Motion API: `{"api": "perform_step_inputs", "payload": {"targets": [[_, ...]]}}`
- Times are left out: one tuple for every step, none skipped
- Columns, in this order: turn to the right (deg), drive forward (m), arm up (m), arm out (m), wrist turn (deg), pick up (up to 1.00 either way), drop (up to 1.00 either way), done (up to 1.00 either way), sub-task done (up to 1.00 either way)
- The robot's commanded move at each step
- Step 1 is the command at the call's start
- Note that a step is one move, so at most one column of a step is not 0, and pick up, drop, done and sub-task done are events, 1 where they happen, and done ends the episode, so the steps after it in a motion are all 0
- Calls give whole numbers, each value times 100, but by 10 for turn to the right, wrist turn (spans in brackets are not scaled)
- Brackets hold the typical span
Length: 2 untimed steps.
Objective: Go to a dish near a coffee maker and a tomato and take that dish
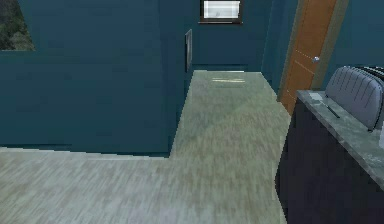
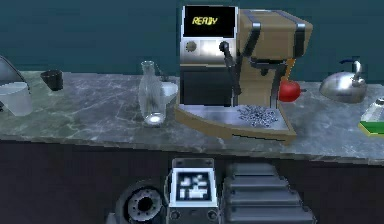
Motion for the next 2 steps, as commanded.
{"api": "perform_step_inputs", "payload": {"targets": [[0, 0, 0, 50, 0, 0, 0, 0, 0], [0, 0, 0, 0, 450, 0, 0, 0, 0]]}}
